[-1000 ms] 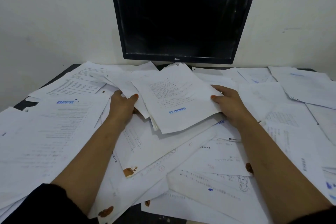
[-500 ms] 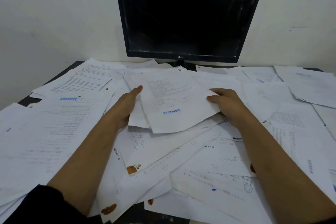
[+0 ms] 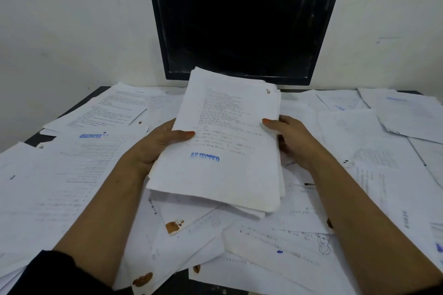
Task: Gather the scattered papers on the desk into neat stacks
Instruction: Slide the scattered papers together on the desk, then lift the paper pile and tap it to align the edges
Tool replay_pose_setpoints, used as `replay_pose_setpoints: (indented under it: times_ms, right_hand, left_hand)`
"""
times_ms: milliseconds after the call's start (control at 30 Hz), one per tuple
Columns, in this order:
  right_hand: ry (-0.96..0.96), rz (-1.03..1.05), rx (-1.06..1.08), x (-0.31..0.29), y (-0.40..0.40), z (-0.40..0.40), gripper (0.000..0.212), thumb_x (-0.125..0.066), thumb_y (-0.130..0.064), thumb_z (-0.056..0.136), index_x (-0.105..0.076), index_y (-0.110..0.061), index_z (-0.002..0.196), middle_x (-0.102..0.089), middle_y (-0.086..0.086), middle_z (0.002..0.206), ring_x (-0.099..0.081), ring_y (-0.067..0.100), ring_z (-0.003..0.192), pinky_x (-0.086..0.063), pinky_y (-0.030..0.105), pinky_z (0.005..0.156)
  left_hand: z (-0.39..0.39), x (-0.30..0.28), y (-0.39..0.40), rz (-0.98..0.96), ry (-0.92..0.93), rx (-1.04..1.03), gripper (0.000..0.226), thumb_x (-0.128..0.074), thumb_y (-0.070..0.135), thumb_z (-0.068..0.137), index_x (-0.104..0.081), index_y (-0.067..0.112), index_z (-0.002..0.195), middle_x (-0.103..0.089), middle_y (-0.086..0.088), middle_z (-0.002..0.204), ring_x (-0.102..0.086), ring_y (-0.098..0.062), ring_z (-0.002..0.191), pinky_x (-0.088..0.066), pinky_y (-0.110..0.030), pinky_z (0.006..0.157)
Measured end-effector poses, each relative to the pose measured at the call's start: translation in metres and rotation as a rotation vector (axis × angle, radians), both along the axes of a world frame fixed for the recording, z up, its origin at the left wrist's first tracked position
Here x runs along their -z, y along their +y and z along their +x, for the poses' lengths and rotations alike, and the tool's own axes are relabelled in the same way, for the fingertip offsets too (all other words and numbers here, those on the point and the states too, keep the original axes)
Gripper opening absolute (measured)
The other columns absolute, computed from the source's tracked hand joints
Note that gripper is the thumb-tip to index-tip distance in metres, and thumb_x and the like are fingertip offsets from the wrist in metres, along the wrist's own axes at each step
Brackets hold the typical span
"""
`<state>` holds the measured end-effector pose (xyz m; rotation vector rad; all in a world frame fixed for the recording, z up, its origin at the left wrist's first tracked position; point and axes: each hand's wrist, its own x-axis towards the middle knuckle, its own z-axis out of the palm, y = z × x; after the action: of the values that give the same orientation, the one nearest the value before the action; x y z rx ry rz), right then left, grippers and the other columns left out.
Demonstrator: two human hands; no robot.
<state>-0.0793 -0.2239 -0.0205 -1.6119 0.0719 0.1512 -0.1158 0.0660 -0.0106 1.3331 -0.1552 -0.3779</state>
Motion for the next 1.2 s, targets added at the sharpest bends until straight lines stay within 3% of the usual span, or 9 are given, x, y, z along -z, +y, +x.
replay_pose_setpoints:
  times_ms: [167,267,400,500,667,800,900,1067,1200]
  right_hand:
    - [0.030,0.224,-0.036,-0.006,-0.004,-0.006,0.038,-0.067,-0.008,0.087,-0.059,-0.007,0.124,-0.073,0.008,0.108,-0.073,0.021,0.084,-0.057,0.030,0.059]
    - [0.007,0.157,-0.018,-0.008,-0.003,-0.009,0.031,-0.064,-0.005,0.088,-0.062,-0.007,0.119,-0.073,0.008,0.105,-0.073,0.016,0.073,-0.054,0.025,0.051]
    - [-0.181,0.075,0.083,-0.011,0.000,-0.011,0.040,-0.067,-0.002,0.086,-0.058,-0.017,0.121,-0.067,0.002,0.118,-0.067,0.015,0.098,-0.055,0.027,0.080]
    - [-0.312,0.069,0.137,-0.029,-0.001,-0.014,0.043,-0.068,-0.002,0.086,-0.054,-0.022,0.122,-0.065,-0.003,0.116,-0.064,0.016,0.105,-0.053,0.031,0.089]
    - [-0.542,0.117,0.157,-0.078,-0.009,-0.024,0.041,-0.068,0.000,0.085,-0.053,-0.021,0.116,-0.064,-0.005,0.115,-0.064,0.015,0.105,-0.054,0.030,0.089]
    - [-0.662,0.169,0.113,-0.105,-0.016,-0.032,0.036,-0.067,0.002,0.085,-0.053,-0.022,0.108,-0.066,0.004,0.115,-0.067,0.020,0.103,-0.057,0.032,0.084]
    - [-0.645,0.122,0.108,-0.109,-0.017,-0.034,0.033,-0.070,-0.004,0.085,-0.052,-0.020,0.108,-0.066,0.011,0.115,-0.068,0.023,0.100,-0.059,0.039,0.083]
    - [-0.631,0.077,0.113,-0.109,-0.017,-0.037,0.039,-0.070,-0.019,0.087,-0.052,-0.019,0.122,-0.067,0.001,0.116,-0.069,0.017,0.099,-0.059,0.042,0.082]
    - [-0.576,0.007,0.131,-0.094,-0.013,-0.034,0.049,-0.071,-0.027,0.087,-0.050,-0.024,0.131,-0.064,-0.003,0.121,-0.065,0.019,0.106,-0.057,0.046,0.087]
  left_hand:
    - [0.005,0.002,-0.003,0.127,-0.067,0.025,0.038,-0.050,-0.001,0.092,-0.058,0.012,0.126,-0.068,-0.012,0.121,-0.067,-0.032,0.108,-0.059,-0.038,0.080]
    - [0.012,0.008,-0.002,0.210,-0.107,-0.026,0.043,-0.056,-0.002,0.089,-0.057,0.012,0.129,-0.068,-0.009,0.122,-0.067,-0.030,0.108,-0.059,-0.035,0.079]
    - [0.005,0.005,-0.012,0.280,-0.231,-0.136,0.047,-0.064,0.000,0.086,-0.057,0.020,0.129,-0.071,0.008,0.115,-0.068,-0.011,0.104,-0.056,-0.019,0.075]
    - [0.001,-0.003,-0.023,0.239,-0.297,-0.210,0.046,-0.067,0.002,0.084,-0.058,0.026,0.123,-0.072,0.015,0.110,-0.068,-0.007,0.102,-0.055,-0.016,0.074]
    - [0.001,-0.044,-0.037,0.220,-0.454,-0.357,0.049,-0.072,0.008,0.082,-0.058,0.019,0.127,-0.070,0.004,0.118,-0.069,-0.016,0.102,-0.058,-0.033,0.083]
    - [0.004,-0.081,-0.047,0.174,-0.556,-0.394,0.043,-0.070,0.016,0.085,-0.058,0.019,0.126,-0.070,0.005,0.115,-0.070,-0.013,0.099,-0.058,-0.028,0.078]
    - [0.007,-0.096,-0.052,0.119,-0.575,-0.424,0.033,-0.069,0.017,0.085,-0.061,0.023,0.116,-0.072,0.009,0.108,-0.070,-0.011,0.095,-0.057,-0.022,0.073]
    - [0.008,-0.102,-0.061,0.107,-0.592,-0.442,0.025,-0.067,0.019,0.088,-0.062,0.025,0.112,-0.073,0.013,0.101,-0.071,-0.005,0.090,-0.055,-0.018,0.067]
    - [0.012,-0.091,-0.063,0.121,-0.561,-0.444,0.038,-0.069,0.026,0.084,-0.061,0.021,0.121,-0.072,0.010,0.109,-0.070,-0.007,0.094,-0.057,-0.022,0.072]
